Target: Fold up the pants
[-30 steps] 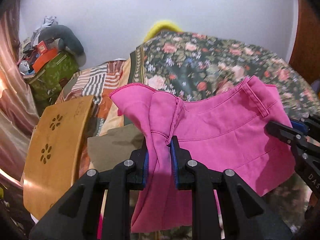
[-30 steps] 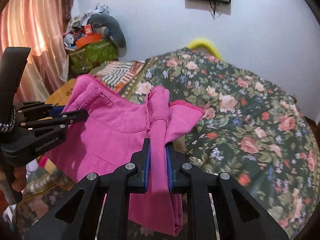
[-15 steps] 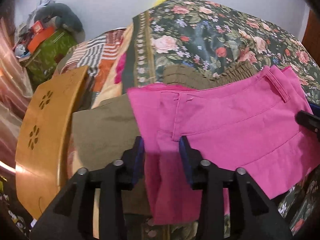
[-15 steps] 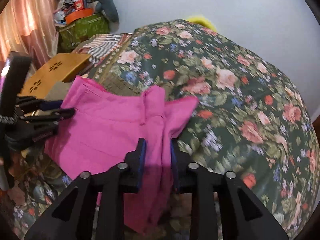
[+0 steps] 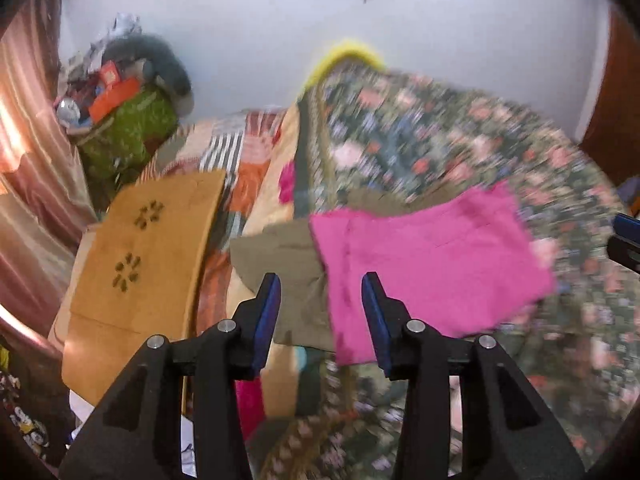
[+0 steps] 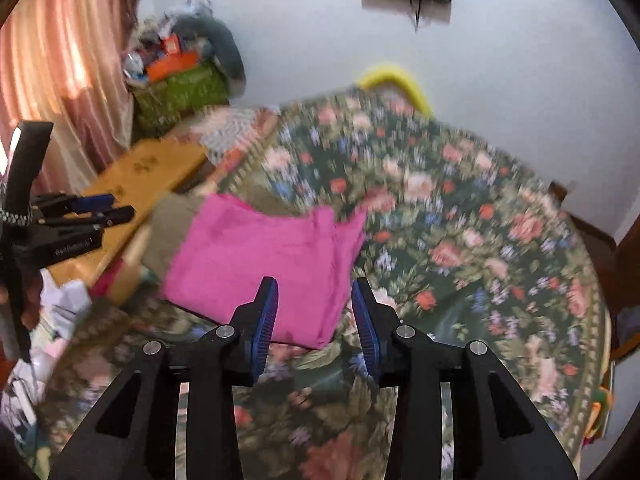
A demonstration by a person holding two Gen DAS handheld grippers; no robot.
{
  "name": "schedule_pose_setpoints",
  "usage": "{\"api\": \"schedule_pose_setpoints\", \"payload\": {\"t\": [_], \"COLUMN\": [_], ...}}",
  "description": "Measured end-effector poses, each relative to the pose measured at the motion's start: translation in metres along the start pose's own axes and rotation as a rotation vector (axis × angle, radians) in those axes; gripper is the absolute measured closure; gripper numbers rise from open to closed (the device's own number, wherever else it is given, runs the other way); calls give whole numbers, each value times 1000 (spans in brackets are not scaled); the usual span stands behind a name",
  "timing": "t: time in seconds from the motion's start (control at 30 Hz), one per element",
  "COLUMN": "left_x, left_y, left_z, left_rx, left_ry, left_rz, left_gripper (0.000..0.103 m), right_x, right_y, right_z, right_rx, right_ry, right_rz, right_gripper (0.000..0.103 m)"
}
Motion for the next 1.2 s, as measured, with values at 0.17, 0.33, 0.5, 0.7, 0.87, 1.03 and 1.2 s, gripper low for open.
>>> {"api": "schedule_pose_setpoints", "payload": {"t": [0.17,0.33,0.5,0.7,0.87,1.03,1.2], "left_x": [21,31,41,49,54,52,55], "left_y": [-18,-21,0,33,52,64,67], "left_z": [-107,-206,-294,-364,-400,-416,-415], "left_rx": [169,327,472,577,648,694,693], "left_ry": [80,140,164,165,140,113,102], "left_rz": [2,-20,-21,-40,-49,-77,-71], "left_gripper": [60,56,45,39,28,6,0], "right_x": [-25,-53,-82,-103,-113,-113,-113], "right_y": [-23,-31,-22,-2,16,21,27], "right_z": [-90,-169,-240,-297,-316,-325,-333], "right_rx": [165,310,447,565,620,646,671], "right_ry": [-16,-36,-55,-99,-91,-73,-41], "right_rz": [-25,-42,-70,-46,-40,-39,-43], "right_gripper": [68,68,68,68,54,29,1]}}
Point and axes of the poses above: each gripper's, at about its wrist camera, not at the fingertips, and z roughly the way its jaws point, x to its right, y to its underside, the point moved 6 cm from there along z, roughly the way its jaws point, and after that the axes turned 4 degrees about x, right-handed, at the moved point
